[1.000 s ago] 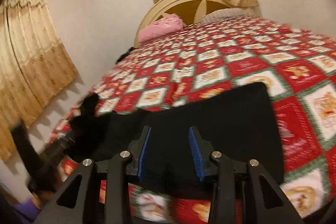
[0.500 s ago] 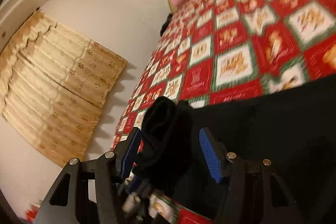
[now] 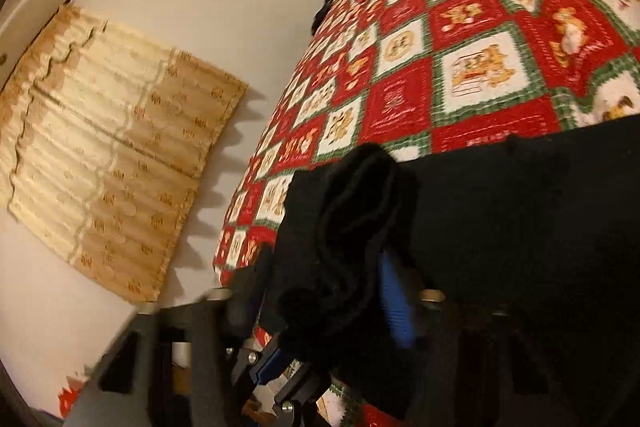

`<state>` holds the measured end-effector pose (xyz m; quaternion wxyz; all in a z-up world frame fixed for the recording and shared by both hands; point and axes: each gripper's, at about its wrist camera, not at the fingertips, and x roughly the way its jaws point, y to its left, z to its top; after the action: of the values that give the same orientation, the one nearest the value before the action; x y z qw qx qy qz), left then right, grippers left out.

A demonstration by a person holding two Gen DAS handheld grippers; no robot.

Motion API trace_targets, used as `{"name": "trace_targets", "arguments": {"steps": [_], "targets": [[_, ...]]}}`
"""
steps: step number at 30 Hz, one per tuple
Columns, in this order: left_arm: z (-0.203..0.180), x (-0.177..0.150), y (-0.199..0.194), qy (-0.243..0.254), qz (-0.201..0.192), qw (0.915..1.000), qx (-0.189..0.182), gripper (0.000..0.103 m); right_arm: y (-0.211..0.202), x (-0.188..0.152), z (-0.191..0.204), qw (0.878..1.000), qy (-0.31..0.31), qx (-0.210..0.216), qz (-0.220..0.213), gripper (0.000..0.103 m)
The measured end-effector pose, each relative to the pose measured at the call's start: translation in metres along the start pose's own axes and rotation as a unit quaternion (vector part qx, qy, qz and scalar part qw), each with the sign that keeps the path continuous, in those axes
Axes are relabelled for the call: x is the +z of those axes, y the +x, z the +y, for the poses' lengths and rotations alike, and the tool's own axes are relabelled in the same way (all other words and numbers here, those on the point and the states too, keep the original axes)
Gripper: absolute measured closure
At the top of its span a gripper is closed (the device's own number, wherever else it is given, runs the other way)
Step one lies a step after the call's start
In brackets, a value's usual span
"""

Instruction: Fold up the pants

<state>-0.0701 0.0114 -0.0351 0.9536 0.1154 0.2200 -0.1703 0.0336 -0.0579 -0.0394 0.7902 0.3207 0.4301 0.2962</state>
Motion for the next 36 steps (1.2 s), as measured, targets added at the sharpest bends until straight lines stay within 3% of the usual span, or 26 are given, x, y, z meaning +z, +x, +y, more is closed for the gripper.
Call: {"name": "trace_targets", "arguments": {"steps": [2,7,9,11,13,15,18,22,27,29,36], "targets": [[0.003,-0.001,0.001,0.004,0.005,1.0000,-0.006,0.086,-0.001,0.000,-0.006,1.000,0.001,-0.002,0.003,0.078],[0.008,0.000,-0.006,0.005,0.013,0.9998,-0.017,0.079,-0.003,-0.001,0.001,0.999,-0.029,-0.019,0.001,0.084],[0.018,0.005,-0.014,-0.012,0.013,0.9992,-0.036,0.067,-0.008,0.000,0.004,0.999,-0.041,-0.015,-0.008,0.084],[0.030,0.011,-0.027,-0.035,0.002,0.9985,-0.042,0.040,-0.016,0.003,0.008,0.998,-0.054,-0.020,-0.018,0.085],[0.043,0.016,-0.037,-0.056,-0.010,0.9975,-0.043,0.034,-0.028,0.005,0.009,0.997,-0.064,-0.030,-0.029,0.085],[0.056,0.021,-0.042,-0.078,-0.014,0.9960,-0.042,0.032,-0.040,0.007,0.009,0.996,-0.075,-0.037,-0.040,0.085],[0.075,0.025,-0.039,-0.107,-0.013,0.9941,-0.011,0.031,-0.061,0.010,0.009,0.994,-0.084,-0.042,-0.057,0.084],[0.093,0.025,-0.014,-0.147,0.022,0.9887,0.019,0.031,-0.090,0.014,0.012,0.991,-0.100,-0.056,-0.074,0.085],[0.113,0.022,0.031,-0.233,0.087,0.9683,-0.026,0.031,-0.119,0.013,0.016,0.986,-0.120,-0.075,-0.084,0.084],[0.113,0.021,0.037,-0.249,0.093,0.9627,-0.049,0.031,-0.135,0.012,0.018,0.984,-0.127,-0.084,-0.095,0.085],[0.085,0.035,0.038,-0.205,0.083,0.9733,-0.063,0.031,-0.182,0.004,0.018,0.976,-0.139,-0.111,-0.123,0.085]]}}
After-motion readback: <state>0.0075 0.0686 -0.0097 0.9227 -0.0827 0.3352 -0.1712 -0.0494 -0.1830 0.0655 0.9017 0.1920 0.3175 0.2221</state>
